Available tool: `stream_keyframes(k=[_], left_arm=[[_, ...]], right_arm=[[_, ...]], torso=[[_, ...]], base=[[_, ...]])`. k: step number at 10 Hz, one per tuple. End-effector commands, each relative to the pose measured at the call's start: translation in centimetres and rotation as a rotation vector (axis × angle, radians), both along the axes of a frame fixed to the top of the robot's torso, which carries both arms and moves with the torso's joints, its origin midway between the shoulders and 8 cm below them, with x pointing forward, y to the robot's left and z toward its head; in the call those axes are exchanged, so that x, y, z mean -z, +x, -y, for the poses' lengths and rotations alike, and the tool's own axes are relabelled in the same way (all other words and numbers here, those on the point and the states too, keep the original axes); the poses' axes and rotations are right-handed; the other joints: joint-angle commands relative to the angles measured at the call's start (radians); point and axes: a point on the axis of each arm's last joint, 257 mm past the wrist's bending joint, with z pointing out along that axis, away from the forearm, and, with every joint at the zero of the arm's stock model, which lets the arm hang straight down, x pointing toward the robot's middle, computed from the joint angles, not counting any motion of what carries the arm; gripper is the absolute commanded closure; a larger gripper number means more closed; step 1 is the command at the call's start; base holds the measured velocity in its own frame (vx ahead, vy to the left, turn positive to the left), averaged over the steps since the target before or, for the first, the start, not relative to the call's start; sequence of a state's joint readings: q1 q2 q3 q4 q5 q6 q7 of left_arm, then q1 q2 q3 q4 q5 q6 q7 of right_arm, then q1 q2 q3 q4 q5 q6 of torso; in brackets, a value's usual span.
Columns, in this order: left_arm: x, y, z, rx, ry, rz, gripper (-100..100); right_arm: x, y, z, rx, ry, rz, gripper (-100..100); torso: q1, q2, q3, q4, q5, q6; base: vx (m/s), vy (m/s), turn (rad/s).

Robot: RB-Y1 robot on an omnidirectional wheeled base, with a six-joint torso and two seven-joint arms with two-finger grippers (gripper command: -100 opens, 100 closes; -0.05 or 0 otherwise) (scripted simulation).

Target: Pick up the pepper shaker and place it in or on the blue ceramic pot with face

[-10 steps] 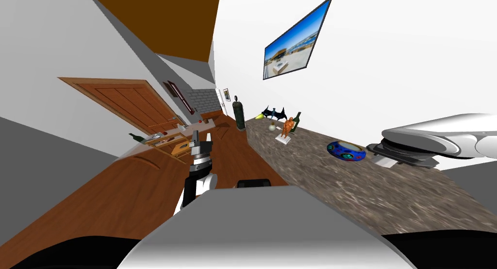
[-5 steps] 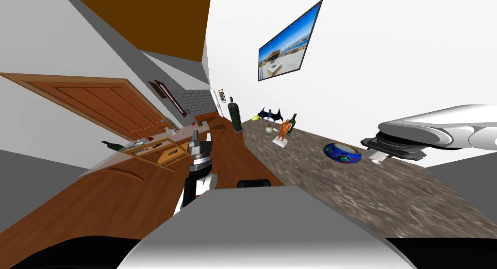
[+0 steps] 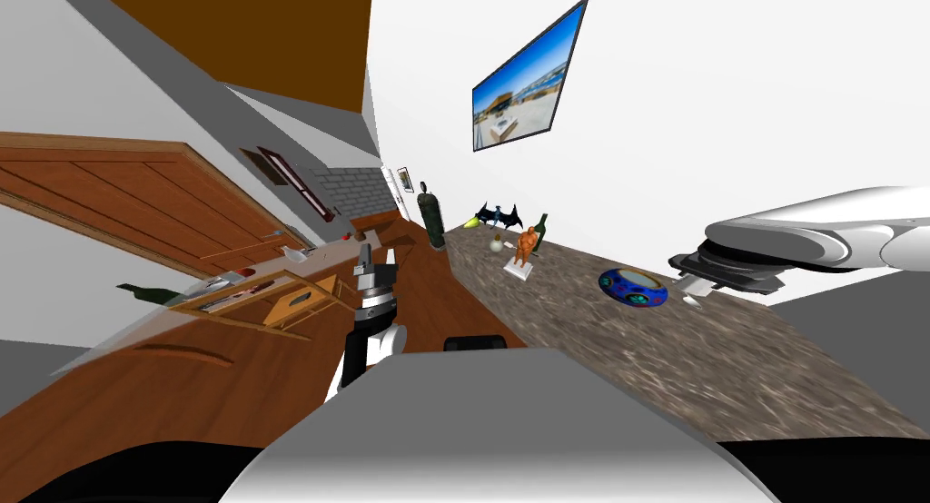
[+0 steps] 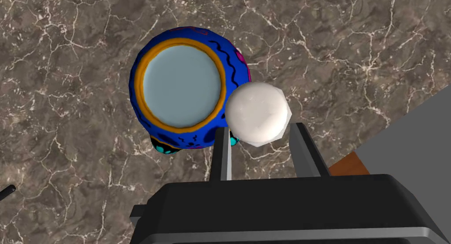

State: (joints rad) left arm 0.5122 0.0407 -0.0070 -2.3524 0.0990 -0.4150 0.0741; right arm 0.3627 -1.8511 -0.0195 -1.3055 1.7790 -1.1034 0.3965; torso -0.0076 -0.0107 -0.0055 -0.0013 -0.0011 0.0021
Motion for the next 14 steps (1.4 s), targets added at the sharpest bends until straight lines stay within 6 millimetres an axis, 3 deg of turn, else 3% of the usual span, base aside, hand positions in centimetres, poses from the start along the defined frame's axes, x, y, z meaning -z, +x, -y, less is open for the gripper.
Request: stream_keyframes(k=[1,4,7,8,12,13,14], left_arm=[[0.0,0.0,0.0,0.0,0.0,0.0,0],[0.0,0.0,0.0,0.0,0.0,0.0,0],[0.0,0.0,0.0,0.0,0.0,0.0,0],[0.0,0.0,0.0,0.0,0.0,0.0,0],[0.0,0.0,0.0,0.0,0.0,0.0,0],[0.0,0.0,0.0,0.0,0.0,0.0,0],[0.0,0.0,0.0,0.0,0.0,0.0,0]], right_arm=[[-0.8,1.2,-1.2,0.008,0.024,0.032,100],[-1.5,2.3,-2.6,0.015,0.049,0.057,100],[-1.5,2.3,-2.5,0.016,0.048,0.057,100],[-1.6,2.3,-2.6,0.015,0.048,0.059,-100],[-1.6,2.3,-2.6,0.015,0.048,0.059,-100],[-1.6,2.3,-2.6,0.015,0.048,0.059,0],[-3.2,2.9,-3.2,0.011,0.047,0.057,-100]], torso=[[0.0,0.0,0.0,0.0,0.0,0.0],[0.001,0.0,0.0,0.0,-0.001,-0.001],[0.004,0.01,0.005,0.002,0.0,-0.001],[0.005,0.013,0.007,0.003,0.0,0.0],[0.005,0.015,0.009,0.003,0.0,0.0],[0.005,0.016,0.009,0.003,0.0,0.0],[0.005,0.016,0.009,0.003,0.0,0.0]], base=[[0.268,-0.096,-0.211],[0.201,-0.055,-0.177],[0.046,-0.011,-0.005],[0.005,-0.001,0.001],[0.0,0.0,0.0],[0.0,0.0,0.0],[0.002,-0.015,-0.03]])
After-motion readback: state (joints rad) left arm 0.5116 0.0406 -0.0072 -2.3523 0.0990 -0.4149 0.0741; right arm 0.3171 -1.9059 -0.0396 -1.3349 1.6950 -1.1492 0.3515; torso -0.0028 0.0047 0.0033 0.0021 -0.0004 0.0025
